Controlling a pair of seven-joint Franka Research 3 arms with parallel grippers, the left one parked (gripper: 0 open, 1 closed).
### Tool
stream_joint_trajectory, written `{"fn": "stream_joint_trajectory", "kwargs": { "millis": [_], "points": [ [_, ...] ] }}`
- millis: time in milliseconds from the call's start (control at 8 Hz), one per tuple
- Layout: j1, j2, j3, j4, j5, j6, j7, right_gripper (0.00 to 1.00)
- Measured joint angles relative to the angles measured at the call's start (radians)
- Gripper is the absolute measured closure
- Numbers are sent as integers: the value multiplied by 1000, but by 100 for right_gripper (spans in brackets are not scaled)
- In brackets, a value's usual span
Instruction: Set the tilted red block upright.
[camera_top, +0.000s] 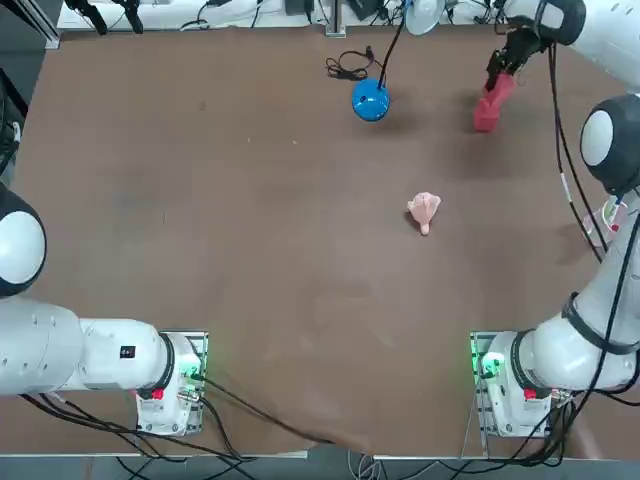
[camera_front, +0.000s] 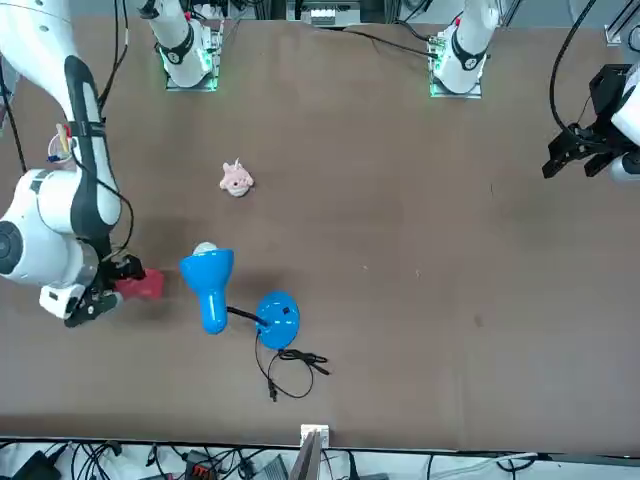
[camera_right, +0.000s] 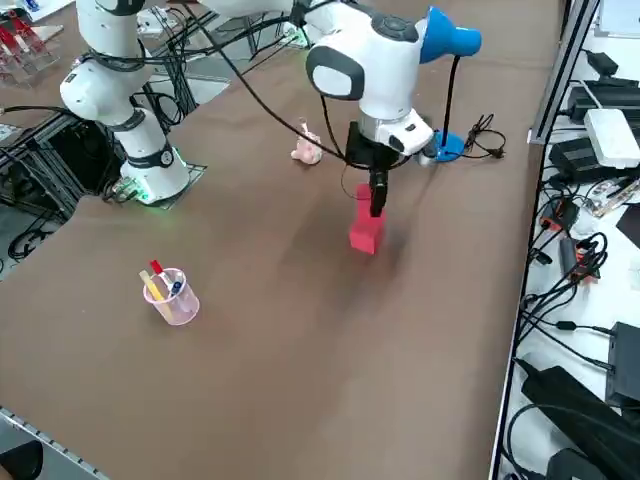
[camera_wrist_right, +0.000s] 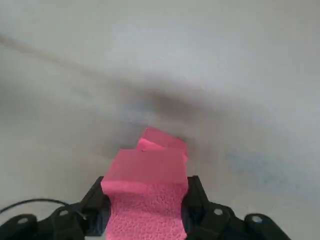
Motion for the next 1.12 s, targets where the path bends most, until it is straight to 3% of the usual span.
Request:
{"fn": "stream_joint_trajectory", "kwargs": {
  "millis": [375, 1125],
  "points": [
    [-9, 0, 0, 0, 1, 0, 181, 28],
    [-31, 7, 3, 0, 3, 0, 269, 28]
  ]
}}
